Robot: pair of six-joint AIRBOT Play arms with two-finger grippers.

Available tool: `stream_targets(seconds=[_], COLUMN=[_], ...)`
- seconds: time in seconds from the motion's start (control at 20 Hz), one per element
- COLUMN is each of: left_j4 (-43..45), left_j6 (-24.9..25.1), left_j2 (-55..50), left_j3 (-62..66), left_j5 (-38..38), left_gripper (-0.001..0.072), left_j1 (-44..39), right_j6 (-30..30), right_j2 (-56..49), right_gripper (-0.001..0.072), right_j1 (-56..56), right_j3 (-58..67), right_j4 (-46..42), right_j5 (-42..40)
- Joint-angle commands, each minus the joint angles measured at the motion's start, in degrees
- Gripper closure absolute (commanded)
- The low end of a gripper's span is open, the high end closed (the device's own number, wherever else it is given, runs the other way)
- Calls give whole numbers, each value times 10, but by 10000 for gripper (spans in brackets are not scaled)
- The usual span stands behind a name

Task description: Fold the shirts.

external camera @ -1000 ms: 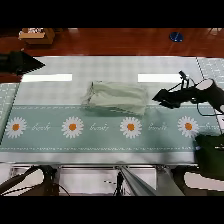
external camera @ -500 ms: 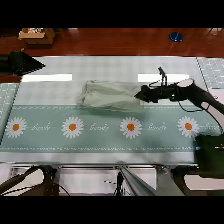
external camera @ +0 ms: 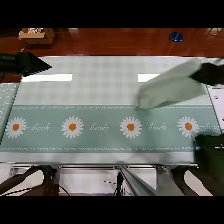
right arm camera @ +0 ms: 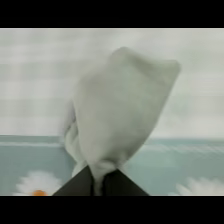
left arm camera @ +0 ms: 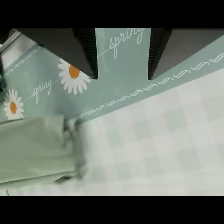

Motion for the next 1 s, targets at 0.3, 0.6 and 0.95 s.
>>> stream_targets(seconds=[0.3,0.6,0.95], left_j4=[19,31,107], left_j6=[1,10,21], left_j2=[-31,-79,-145], left_j3=[0,0,0], left_j5=[1,63,98], left_gripper=[324,325,327], left_j1=[-36,-36,-27], right_j6=[47,42,39], right_j2=[86,85,120], right_gripper=[683,682,682], right_j1=[-329,-402,-519], right_j3=[20,-43,-179], right_j4=[-267,-328,-492], right_j5=[212,235,206])
